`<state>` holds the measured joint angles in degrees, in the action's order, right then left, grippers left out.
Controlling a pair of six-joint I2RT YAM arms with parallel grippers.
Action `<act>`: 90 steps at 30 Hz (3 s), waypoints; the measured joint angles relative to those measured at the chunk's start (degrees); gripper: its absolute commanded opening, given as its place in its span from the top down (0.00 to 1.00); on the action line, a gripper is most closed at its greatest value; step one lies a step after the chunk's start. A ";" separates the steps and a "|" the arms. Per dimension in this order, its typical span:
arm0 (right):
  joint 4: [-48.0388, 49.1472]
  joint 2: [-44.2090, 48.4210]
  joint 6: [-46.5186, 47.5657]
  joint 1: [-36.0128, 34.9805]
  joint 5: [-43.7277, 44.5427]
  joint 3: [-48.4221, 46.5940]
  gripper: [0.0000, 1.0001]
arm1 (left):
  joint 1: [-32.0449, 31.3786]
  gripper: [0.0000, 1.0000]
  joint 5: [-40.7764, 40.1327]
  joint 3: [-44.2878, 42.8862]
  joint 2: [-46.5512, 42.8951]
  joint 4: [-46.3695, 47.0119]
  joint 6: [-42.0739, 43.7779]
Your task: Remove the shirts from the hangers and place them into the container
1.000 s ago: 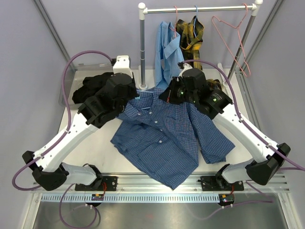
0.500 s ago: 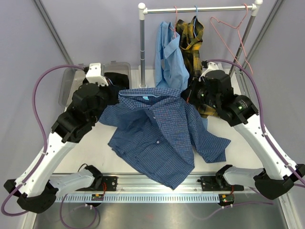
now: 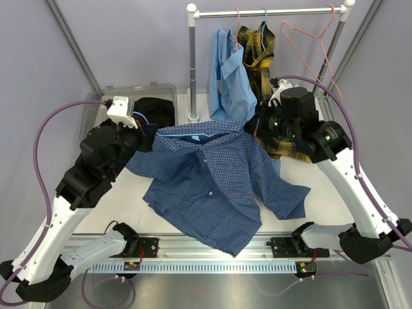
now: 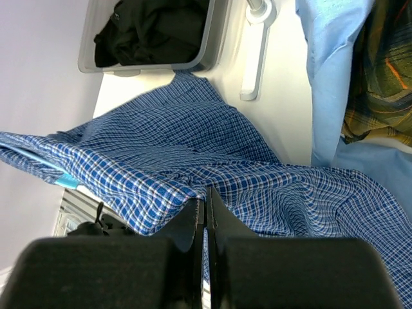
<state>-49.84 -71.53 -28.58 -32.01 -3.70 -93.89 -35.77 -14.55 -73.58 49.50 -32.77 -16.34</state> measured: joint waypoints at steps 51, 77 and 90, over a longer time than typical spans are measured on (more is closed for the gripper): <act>-13.90 6.64 22.69 1.99 -8.37 -8.98 0.20 | 0.63 1.00 8.79 4.50 5.70 9.84 -0.55; -10.97 -8.39 24.90 -9.29 -13.53 -9.05 0.59 | -5.75 1.00 10.51 -4.74 14.47 9.33 3.48; -10.82 -7.80 25.33 -10.84 -13.46 -8.85 1.00 | -5.75 0.42 10.19 -5.95 14.97 8.74 4.07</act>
<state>-60.66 -79.33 -3.25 -42.85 -17.17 -102.74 -41.52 -4.36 -79.53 64.47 -24.03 -12.27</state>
